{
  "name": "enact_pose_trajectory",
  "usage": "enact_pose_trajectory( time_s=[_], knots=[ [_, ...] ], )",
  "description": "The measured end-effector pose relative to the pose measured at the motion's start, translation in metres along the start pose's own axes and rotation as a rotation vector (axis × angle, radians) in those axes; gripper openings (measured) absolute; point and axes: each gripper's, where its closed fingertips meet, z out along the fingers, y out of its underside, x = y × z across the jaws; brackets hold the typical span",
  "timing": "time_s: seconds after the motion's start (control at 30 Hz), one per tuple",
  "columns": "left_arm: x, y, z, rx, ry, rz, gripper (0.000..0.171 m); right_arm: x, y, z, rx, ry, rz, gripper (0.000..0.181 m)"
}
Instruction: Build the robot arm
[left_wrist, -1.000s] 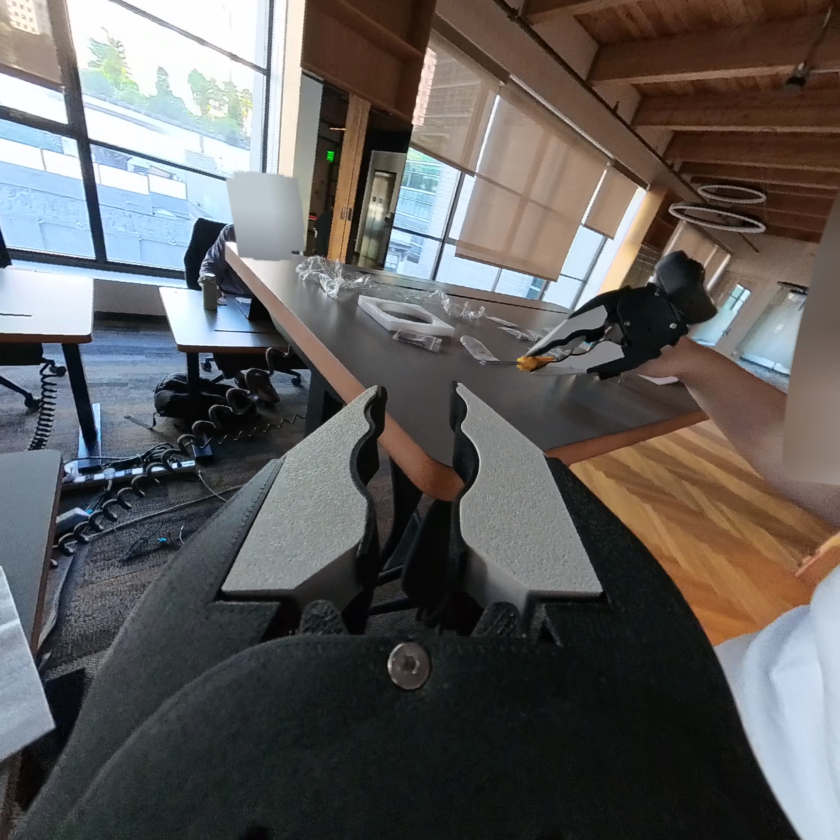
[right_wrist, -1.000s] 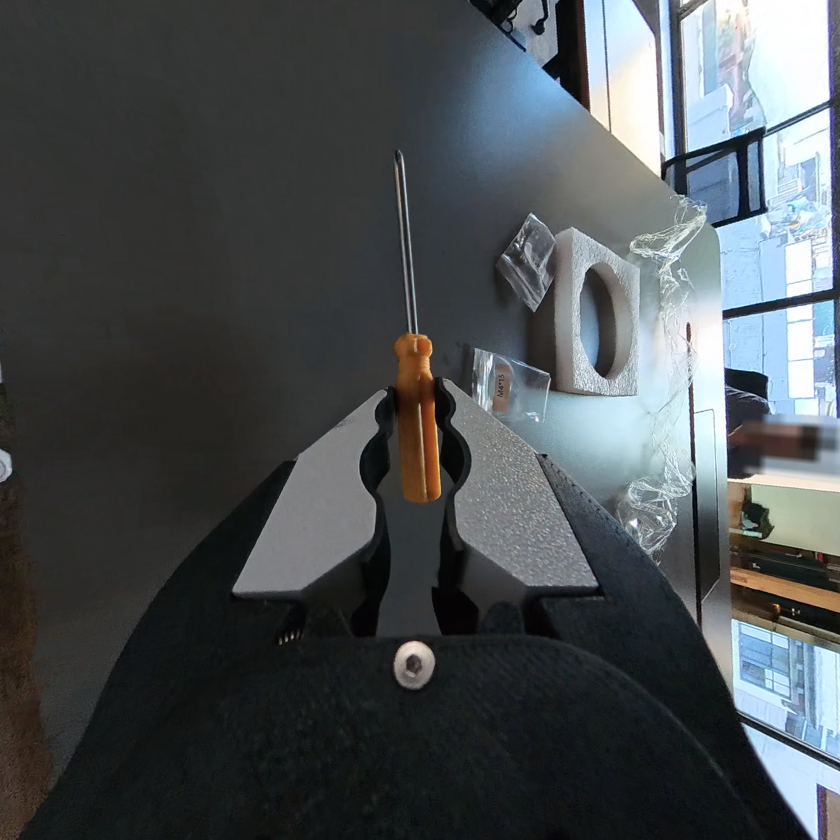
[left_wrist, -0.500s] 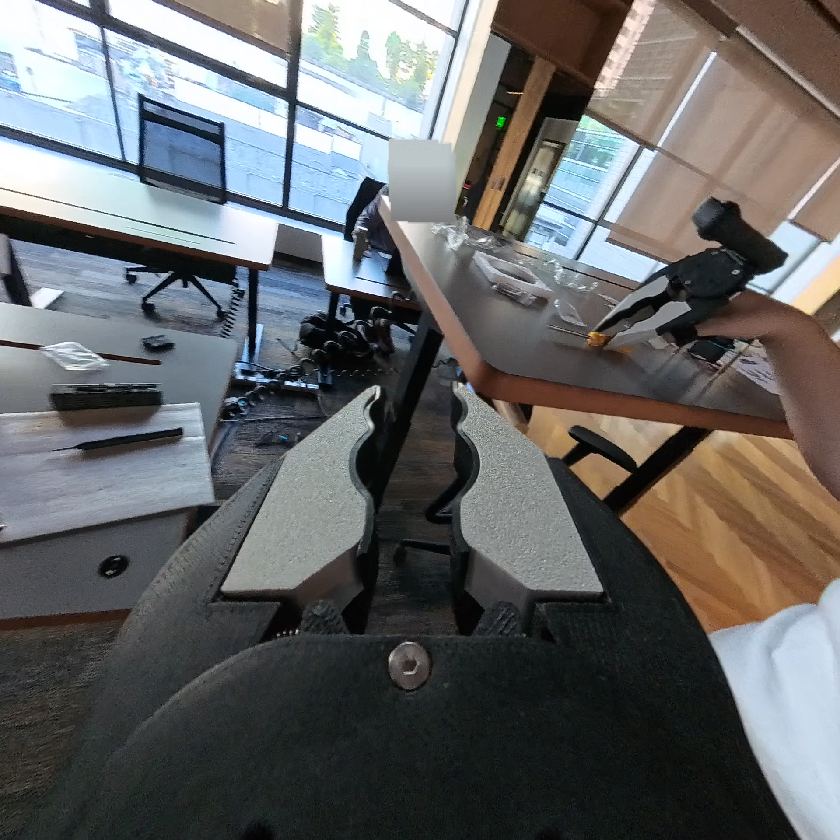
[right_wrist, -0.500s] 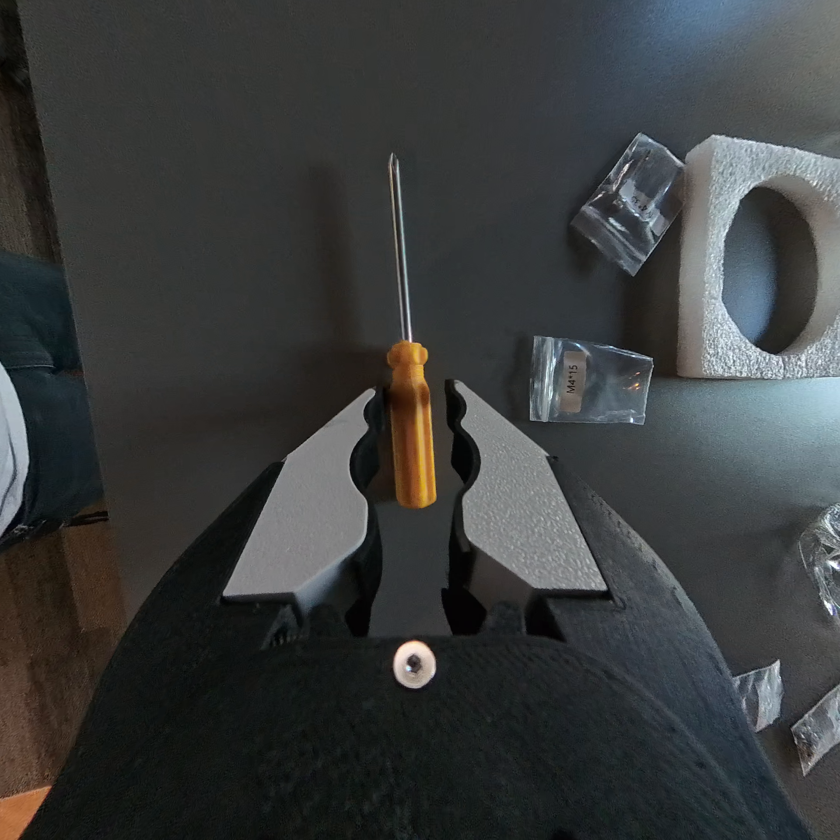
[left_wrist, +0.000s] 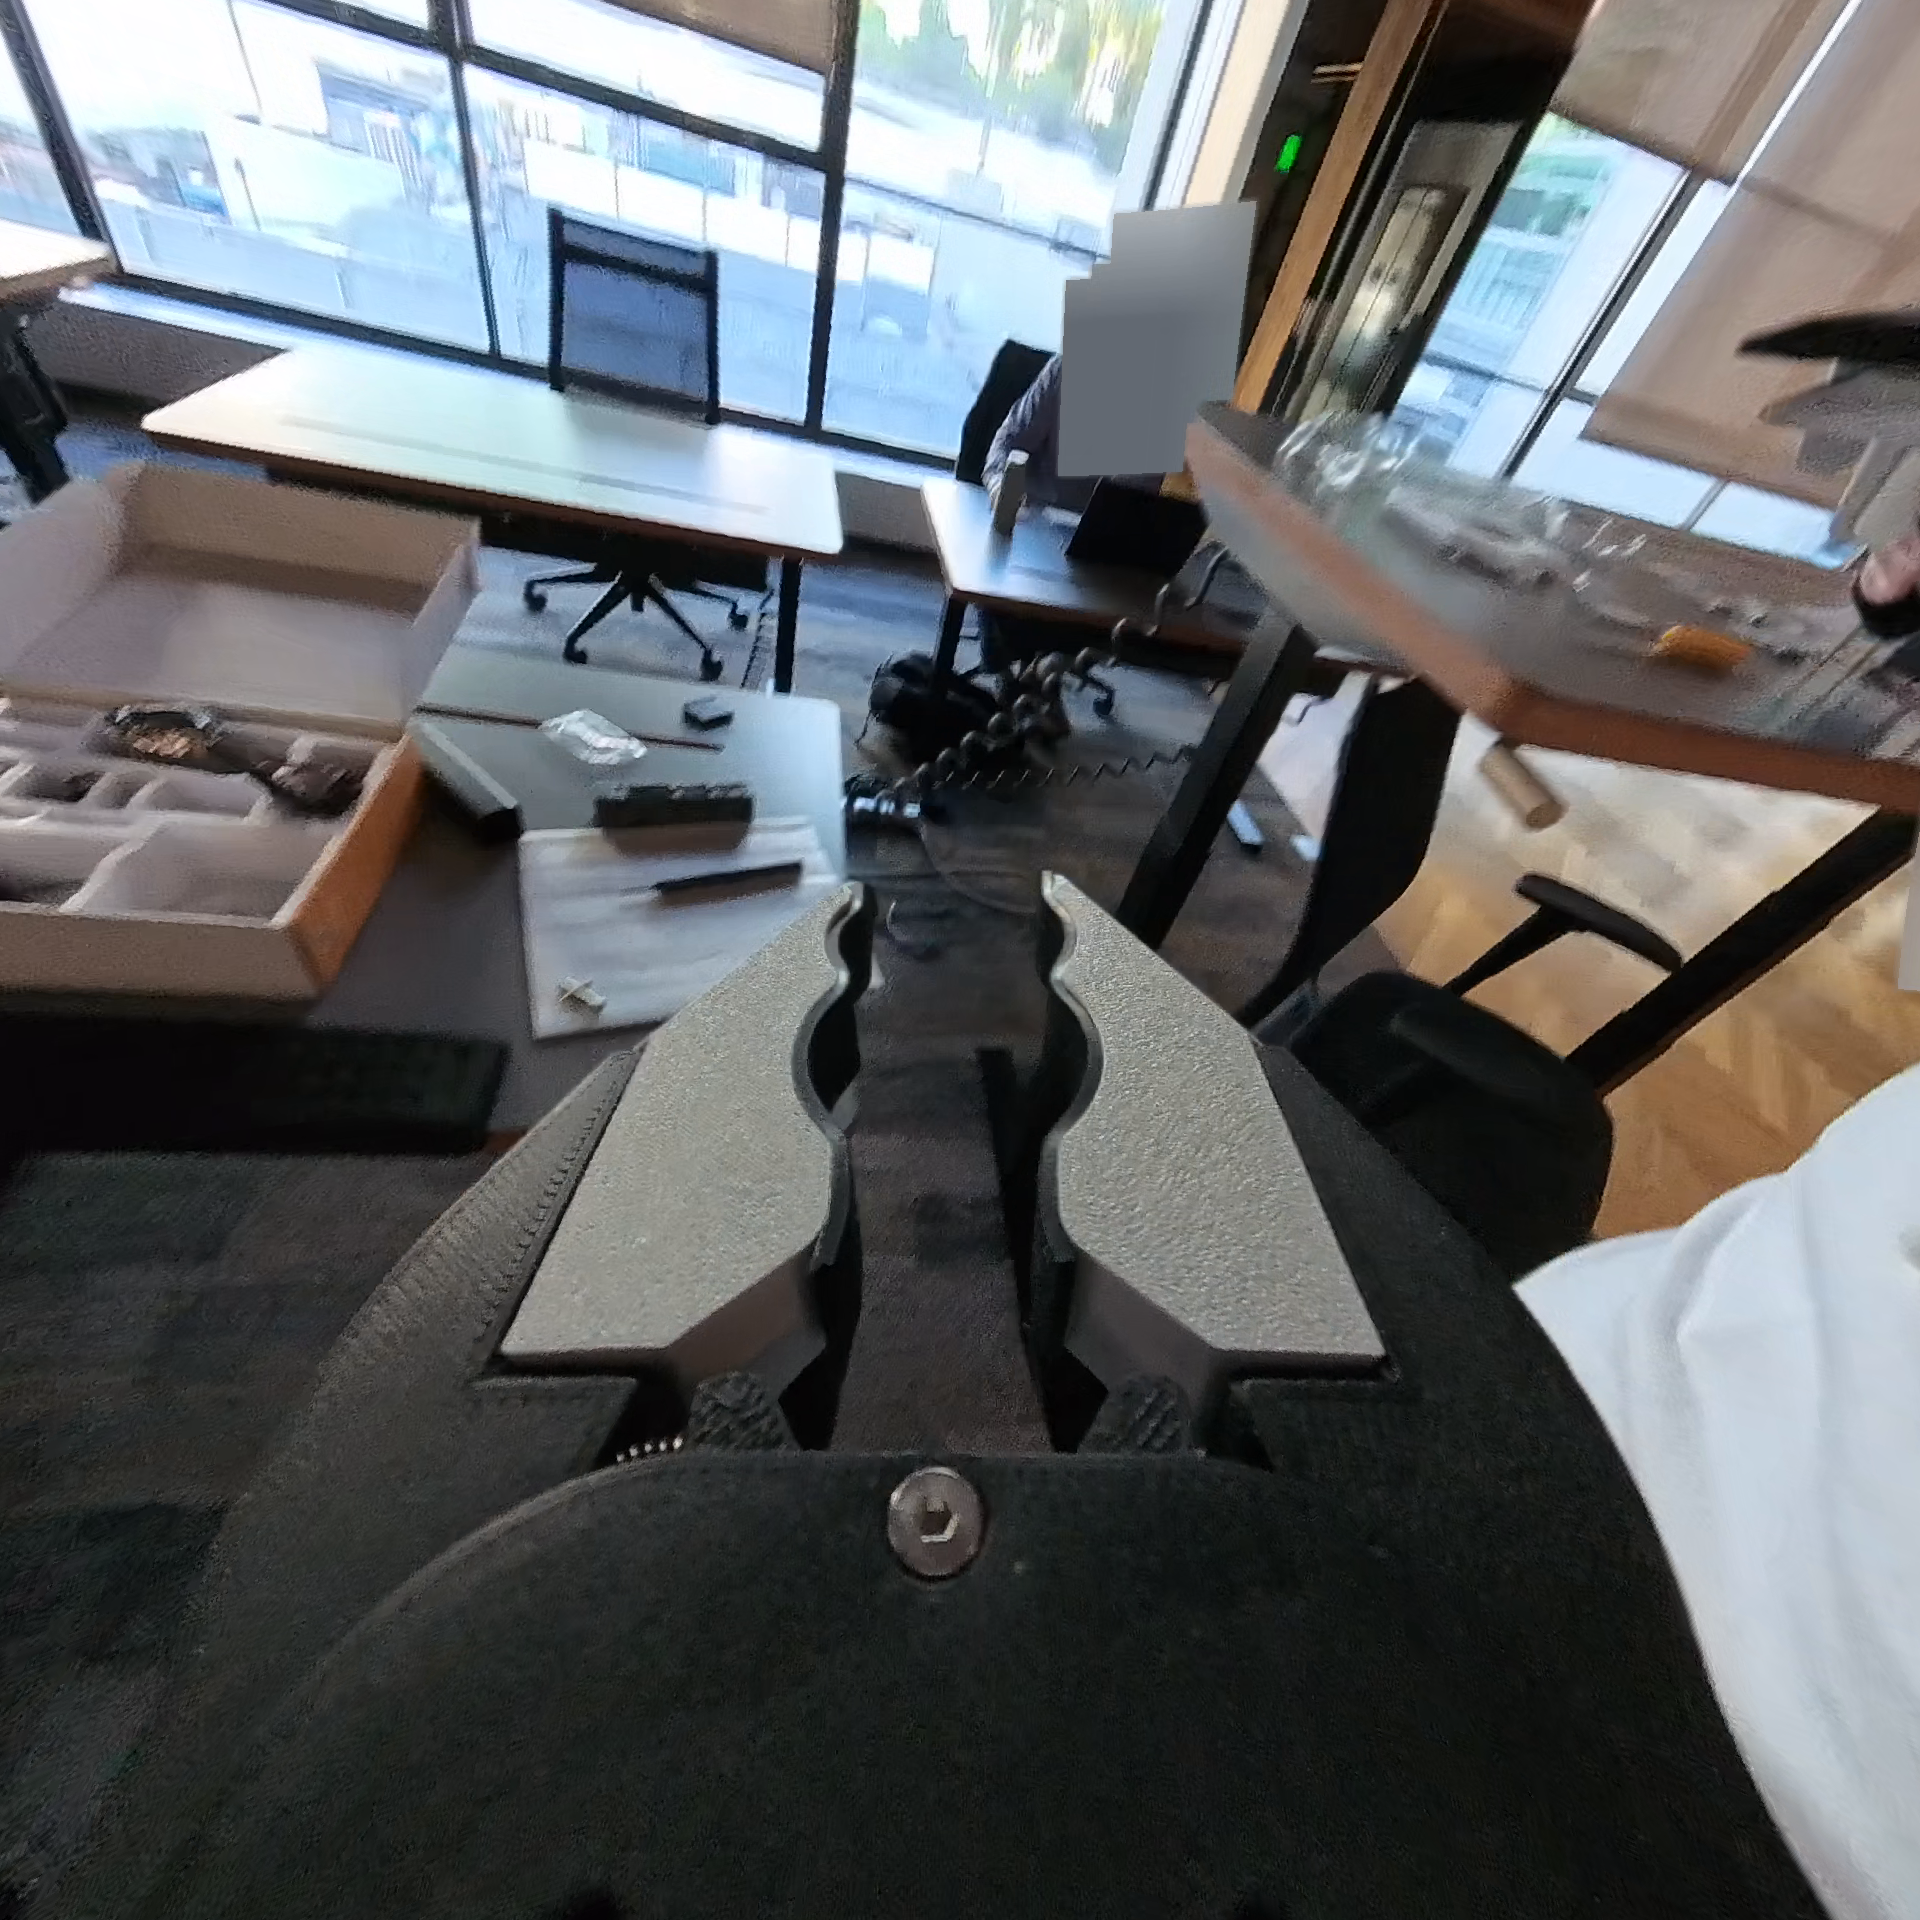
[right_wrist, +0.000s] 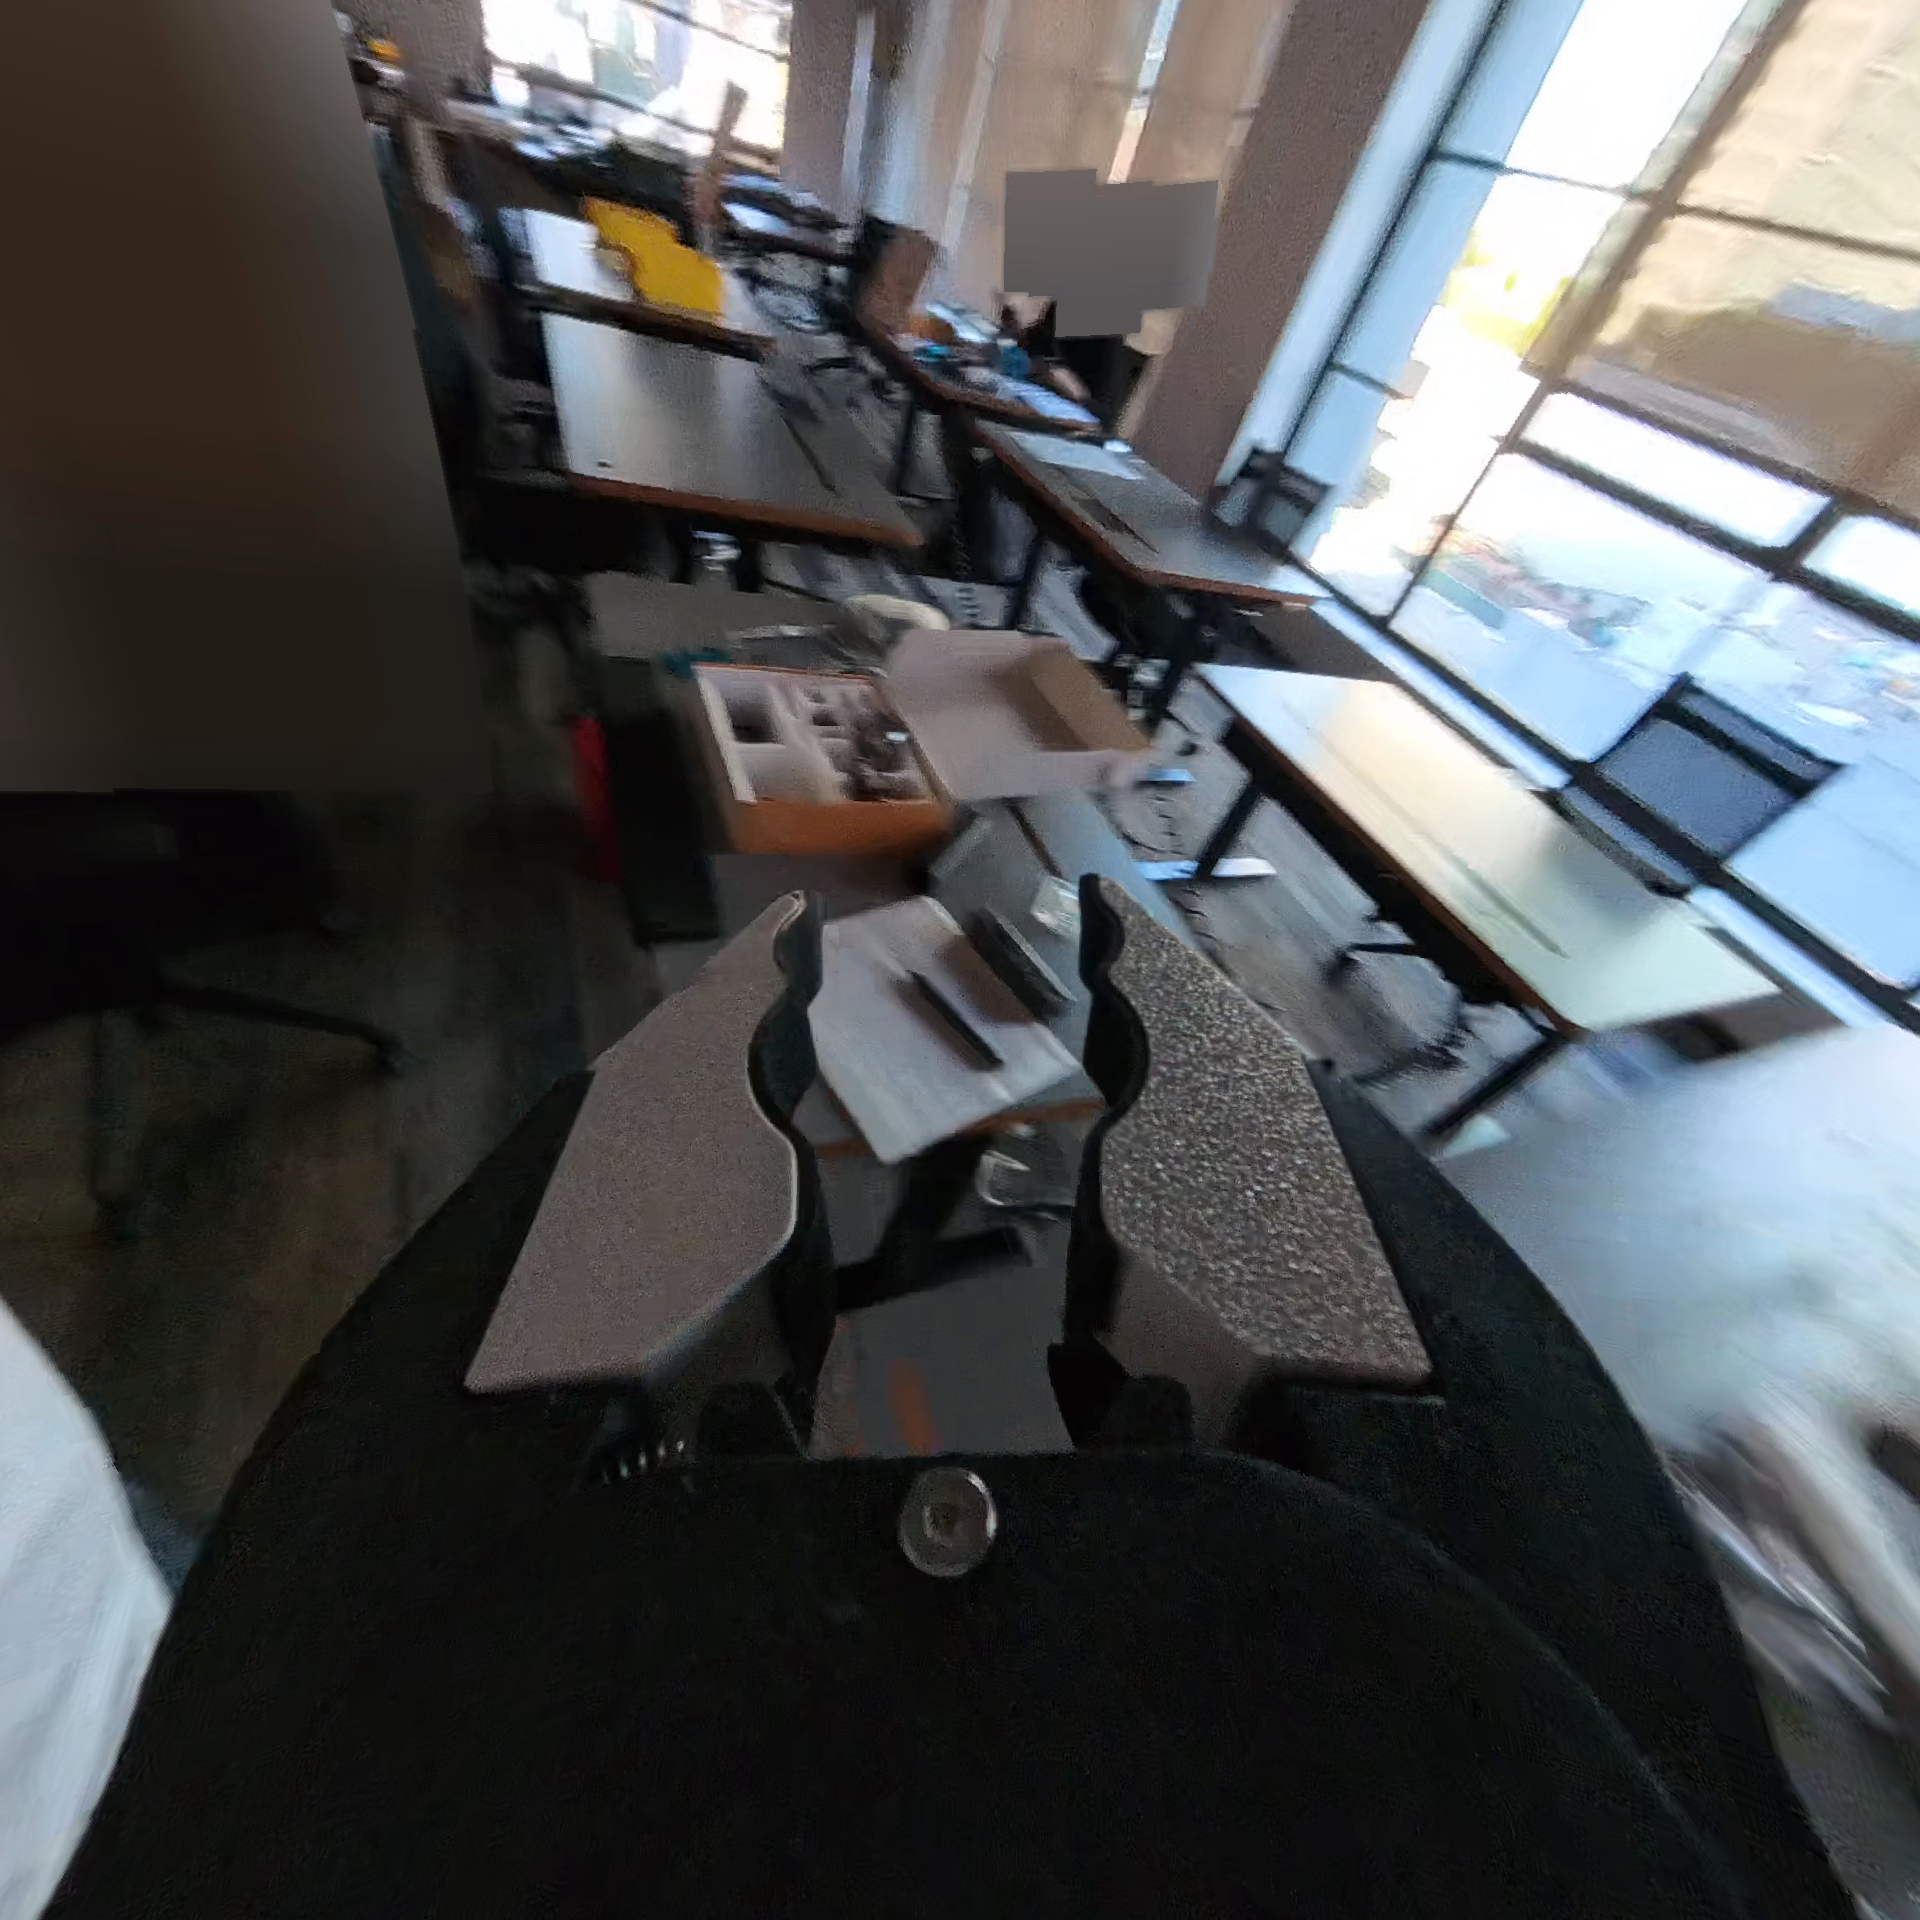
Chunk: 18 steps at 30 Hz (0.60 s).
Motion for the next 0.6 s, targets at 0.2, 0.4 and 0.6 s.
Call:
enact_pose_trajectory(
  time_s=[0.2,0.4,0.6],
  knots=[
    [-0.097,-0.003,-0.038,0.032,-0.081,-0.032,0.028,-0.094,0.089,0.255,-0.298,-0.301,-0.051,0.043],
    [-0.184,0.004,-0.042,0.035,-0.198,-0.137,0.028,-0.068,0.276,0.451,-0.529,-0.390,-0.078,0.036],
    [-0.256,0.000,-0.012,0.001,-0.384,-0.195,0.026,-0.017,0.426,0.567,-0.716,-0.387,-0.165,0.035]
  ],
)
